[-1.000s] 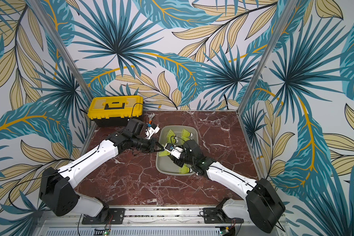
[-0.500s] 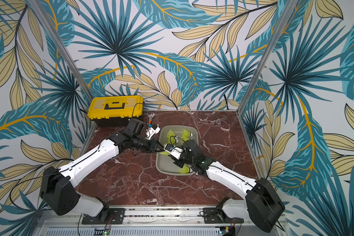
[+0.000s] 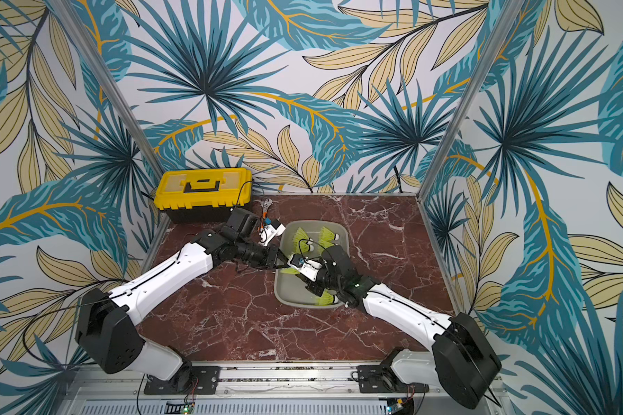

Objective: Put the shuttlecocks into the storage box
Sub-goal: Place the shuttlecock in the storage box.

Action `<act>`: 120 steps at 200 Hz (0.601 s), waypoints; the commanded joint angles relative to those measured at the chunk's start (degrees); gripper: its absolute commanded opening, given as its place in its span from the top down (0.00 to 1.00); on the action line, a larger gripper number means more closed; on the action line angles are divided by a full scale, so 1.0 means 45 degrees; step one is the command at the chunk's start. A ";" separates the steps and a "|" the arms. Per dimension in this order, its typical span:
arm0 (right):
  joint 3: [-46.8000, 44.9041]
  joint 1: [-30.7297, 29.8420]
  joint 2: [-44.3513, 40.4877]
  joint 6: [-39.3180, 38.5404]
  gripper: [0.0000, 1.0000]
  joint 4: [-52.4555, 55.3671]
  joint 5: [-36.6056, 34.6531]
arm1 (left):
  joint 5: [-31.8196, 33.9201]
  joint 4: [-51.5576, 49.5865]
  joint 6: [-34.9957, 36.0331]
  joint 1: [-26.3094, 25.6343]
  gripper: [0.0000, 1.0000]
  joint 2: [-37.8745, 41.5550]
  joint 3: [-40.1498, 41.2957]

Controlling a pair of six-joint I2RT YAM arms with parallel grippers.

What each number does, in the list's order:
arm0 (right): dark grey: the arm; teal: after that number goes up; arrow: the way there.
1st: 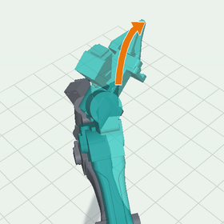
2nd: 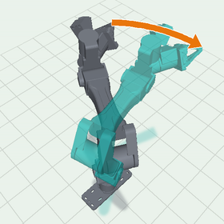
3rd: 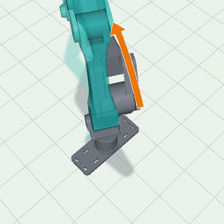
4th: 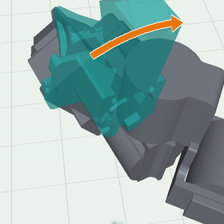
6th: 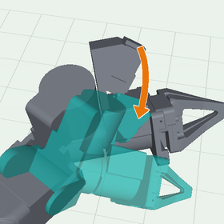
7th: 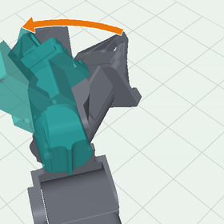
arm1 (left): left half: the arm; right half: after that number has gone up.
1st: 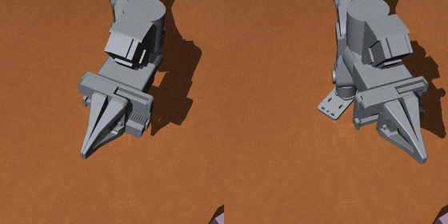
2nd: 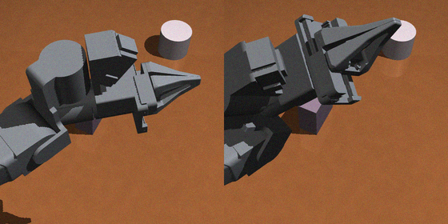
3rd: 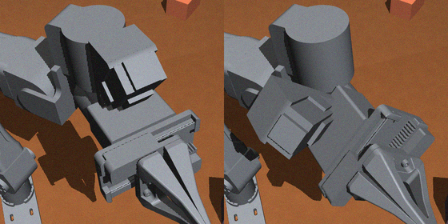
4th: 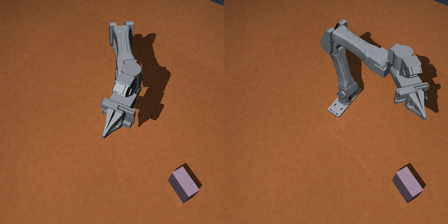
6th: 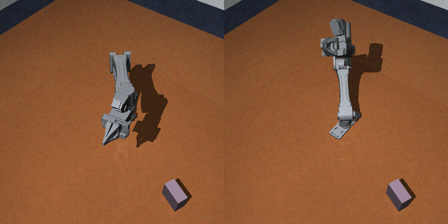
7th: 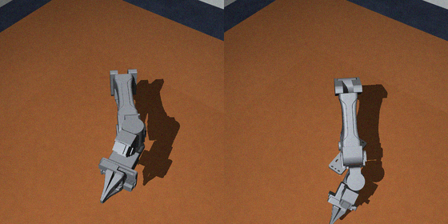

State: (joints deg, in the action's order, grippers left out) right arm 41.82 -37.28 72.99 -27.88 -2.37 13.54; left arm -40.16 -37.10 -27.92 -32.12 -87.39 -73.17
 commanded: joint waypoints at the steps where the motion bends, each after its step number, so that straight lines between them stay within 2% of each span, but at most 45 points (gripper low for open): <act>1: 0.0155 -0.0039 -0.0106 0.0083 0.73 0.0298 0.0082 | -0.0140 0.0161 0.0160 -0.0087 0.99 -0.0142 -0.0518; 28: 0.0025 -0.0040 -0.0252 0.0284 0.65 0.0092 -0.0270 | 0.0045 0.0575 -0.0186 -0.0089 1.00 -0.0060 -0.0283; 48: -0.0306 -0.0037 -0.0466 0.0561 0.46 -0.0393 -0.0870 | 0.0370 0.1771 -0.1045 -0.0089 1.00 0.0222 0.0231; 68: -0.0737 -0.0039 -0.0835 0.0757 0.36 -0.0870 -0.1631 | 0.0443 0.2988 -0.1853 -0.0089 1.00 0.0287 0.0723; 120: -0.2113 -0.0042 -0.2470 0.1604 0.29 -0.1532 -0.3492 | 0.1332 0.4250 -0.2866 -0.0089 1.00 0.0168 0.1406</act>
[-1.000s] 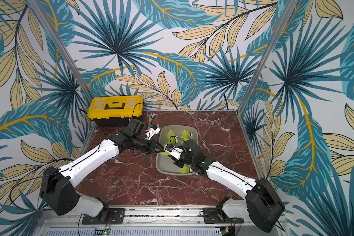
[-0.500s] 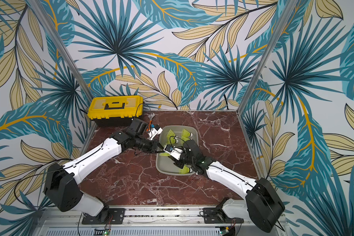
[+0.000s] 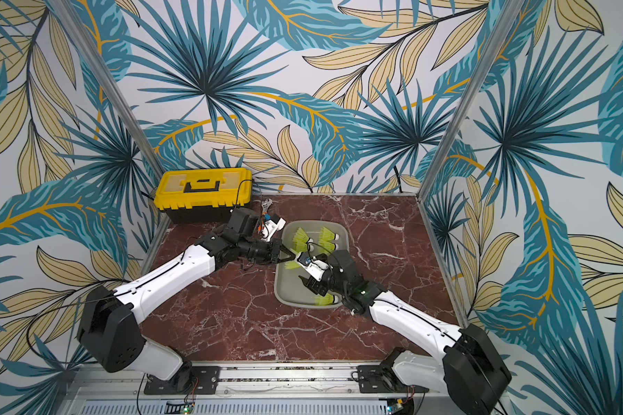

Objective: Put the shuttlecocks into the storage box
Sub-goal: Place the shuttlecock in the storage box.

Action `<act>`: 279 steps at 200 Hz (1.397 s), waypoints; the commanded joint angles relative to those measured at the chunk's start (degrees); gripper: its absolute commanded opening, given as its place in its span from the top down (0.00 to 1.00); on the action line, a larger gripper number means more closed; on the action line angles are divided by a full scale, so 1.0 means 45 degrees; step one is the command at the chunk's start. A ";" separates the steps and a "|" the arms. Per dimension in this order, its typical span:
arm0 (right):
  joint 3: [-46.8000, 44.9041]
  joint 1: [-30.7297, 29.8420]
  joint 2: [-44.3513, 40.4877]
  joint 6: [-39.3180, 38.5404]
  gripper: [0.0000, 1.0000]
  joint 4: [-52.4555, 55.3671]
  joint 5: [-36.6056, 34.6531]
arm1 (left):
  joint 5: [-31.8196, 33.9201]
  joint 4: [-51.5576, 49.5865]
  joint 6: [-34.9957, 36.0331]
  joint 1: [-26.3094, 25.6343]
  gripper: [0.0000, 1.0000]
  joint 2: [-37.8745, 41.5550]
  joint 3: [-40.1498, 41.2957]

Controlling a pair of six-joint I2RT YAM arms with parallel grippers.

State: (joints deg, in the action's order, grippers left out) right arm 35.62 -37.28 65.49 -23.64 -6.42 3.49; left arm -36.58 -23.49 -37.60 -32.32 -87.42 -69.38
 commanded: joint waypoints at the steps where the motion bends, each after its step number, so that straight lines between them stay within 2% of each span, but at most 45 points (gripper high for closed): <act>1: -0.0770 -0.0039 -0.0853 0.0692 0.29 -0.0649 -0.1290 | 0.0533 0.1249 -0.0739 -0.0045 1.00 0.0161 0.0580; 33: -0.1552 -0.0038 -0.2155 0.1341 0.28 -0.0788 -0.2164 | 0.0573 0.2022 -0.1259 -0.0084 1.00 -0.0151 0.1035; 96: -0.2033 -0.0037 -0.3779 0.2010 0.27 -0.0162 -0.2974 | 0.0460 0.2406 -0.1246 -0.0450 1.00 -0.1438 0.1432; 181: -0.2340 -0.0037 -0.4047 0.2314 0.27 -0.0020 -0.3178 | 0.1847 0.2065 -0.0582 -0.0514 1.00 -0.2713 0.1319; 279: -0.2543 -0.0041 -0.3890 0.2403 0.27 -0.0073 -0.3304 | 0.2346 0.1801 -0.0472 -0.0514 1.00 -0.3186 0.1084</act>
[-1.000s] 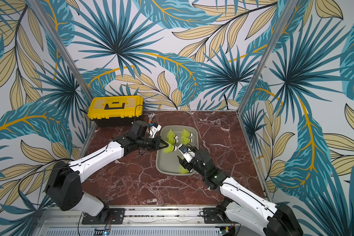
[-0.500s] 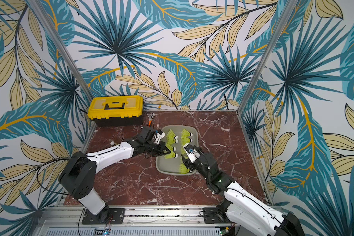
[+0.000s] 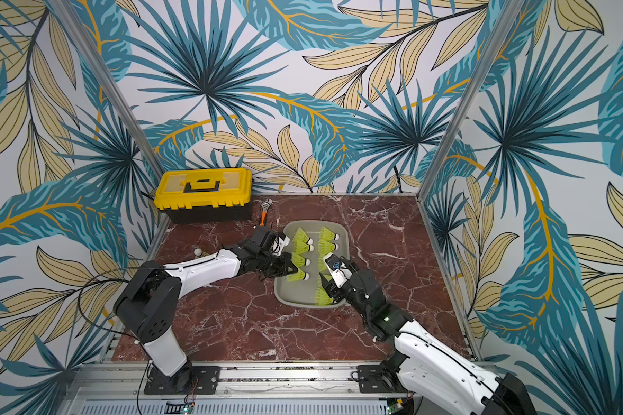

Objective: Put the shuttlecocks into the storage box
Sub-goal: Place the shuttlecock in the storage box.

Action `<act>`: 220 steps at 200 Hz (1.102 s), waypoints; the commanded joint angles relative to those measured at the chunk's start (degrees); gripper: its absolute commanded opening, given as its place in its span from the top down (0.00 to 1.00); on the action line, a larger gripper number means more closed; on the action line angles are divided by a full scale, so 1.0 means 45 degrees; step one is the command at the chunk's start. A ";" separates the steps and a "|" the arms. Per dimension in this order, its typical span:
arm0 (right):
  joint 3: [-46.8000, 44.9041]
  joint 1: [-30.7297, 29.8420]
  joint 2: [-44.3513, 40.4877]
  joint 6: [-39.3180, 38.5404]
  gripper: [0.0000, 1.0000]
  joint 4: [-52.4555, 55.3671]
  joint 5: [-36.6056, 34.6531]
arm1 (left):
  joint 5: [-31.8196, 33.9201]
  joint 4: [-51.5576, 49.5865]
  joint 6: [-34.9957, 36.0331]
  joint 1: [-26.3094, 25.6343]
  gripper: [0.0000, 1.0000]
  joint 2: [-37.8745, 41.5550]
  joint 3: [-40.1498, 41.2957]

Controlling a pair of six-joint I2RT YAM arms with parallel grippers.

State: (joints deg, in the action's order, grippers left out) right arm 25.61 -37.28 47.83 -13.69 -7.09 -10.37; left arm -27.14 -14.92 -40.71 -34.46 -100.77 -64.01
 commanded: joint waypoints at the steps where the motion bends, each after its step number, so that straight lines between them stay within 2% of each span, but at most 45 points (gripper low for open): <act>1: -0.0319 -0.0049 0.0034 0.0192 0.27 0.0075 -0.0229 | 0.0248 -0.0103 0.0218 -0.0038 1.00 -0.0221 -0.0112; 85: -0.0436 -0.0043 -0.0025 0.0306 0.27 0.0160 -0.0293 | 0.0502 -0.0515 0.0287 -0.0036 1.00 -0.0476 -0.0327; 158: -0.0470 -0.0052 0.0014 0.0378 0.27 0.0268 -0.0373 | 0.1272 -0.1138 0.0434 -0.0019 1.00 -0.0404 -0.0527; 220: -0.0456 -0.0037 0.0132 0.0436 0.27 0.0228 -0.0410 | 0.1209 -0.0984 0.0399 -0.0019 1.00 -0.0380 -0.0600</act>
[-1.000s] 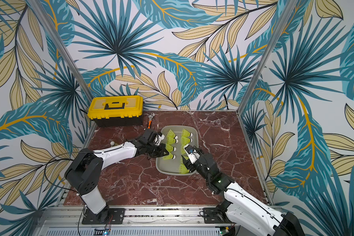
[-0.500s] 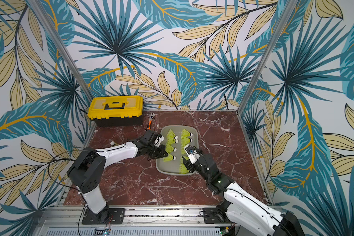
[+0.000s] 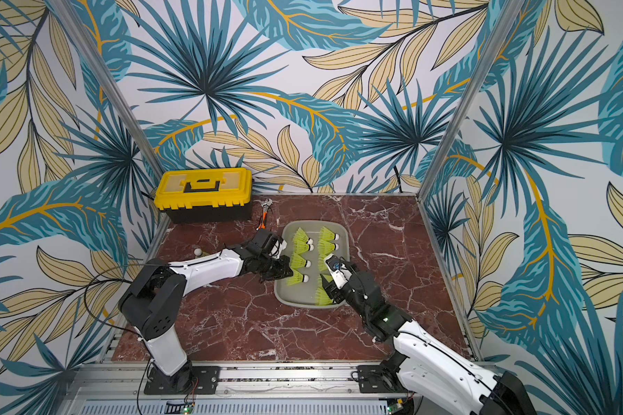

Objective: Put the shuttlecocks into the storage box
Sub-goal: Place the shuttlecock in the storage box.

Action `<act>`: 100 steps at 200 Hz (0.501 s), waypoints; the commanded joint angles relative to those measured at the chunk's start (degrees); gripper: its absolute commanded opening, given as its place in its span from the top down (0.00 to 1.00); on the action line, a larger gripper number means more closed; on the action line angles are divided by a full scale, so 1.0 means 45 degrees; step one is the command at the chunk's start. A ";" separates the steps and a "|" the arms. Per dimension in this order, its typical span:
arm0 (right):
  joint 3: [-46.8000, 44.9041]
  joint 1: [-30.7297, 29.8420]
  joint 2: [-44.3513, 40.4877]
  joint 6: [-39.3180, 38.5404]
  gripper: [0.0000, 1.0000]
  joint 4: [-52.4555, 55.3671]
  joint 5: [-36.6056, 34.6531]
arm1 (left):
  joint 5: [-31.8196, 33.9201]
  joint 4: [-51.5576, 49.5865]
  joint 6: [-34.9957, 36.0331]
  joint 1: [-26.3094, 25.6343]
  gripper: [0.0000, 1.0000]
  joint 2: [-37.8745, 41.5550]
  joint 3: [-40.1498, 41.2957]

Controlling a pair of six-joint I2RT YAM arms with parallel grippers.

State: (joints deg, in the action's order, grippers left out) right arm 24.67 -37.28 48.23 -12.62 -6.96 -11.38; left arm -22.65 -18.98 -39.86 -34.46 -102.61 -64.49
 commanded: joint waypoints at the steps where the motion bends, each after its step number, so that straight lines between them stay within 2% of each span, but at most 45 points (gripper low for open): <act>1: -0.0247 -0.0037 0.0045 0.0183 0.27 0.0199 -0.0187 | 0.0221 -0.0080 0.0207 -0.0019 1.00 0.0028 -0.0493; 100: -0.0246 -0.0038 0.0064 0.0139 0.26 0.0199 -0.0245 | 0.0426 0.0014 0.0172 -0.0019 1.00 0.0028 -0.0597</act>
State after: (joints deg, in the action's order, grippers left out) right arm 24.62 -37.28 48.23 -12.58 -6.94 -11.60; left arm -21.78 -18.98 -39.86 -34.46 -102.61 -64.55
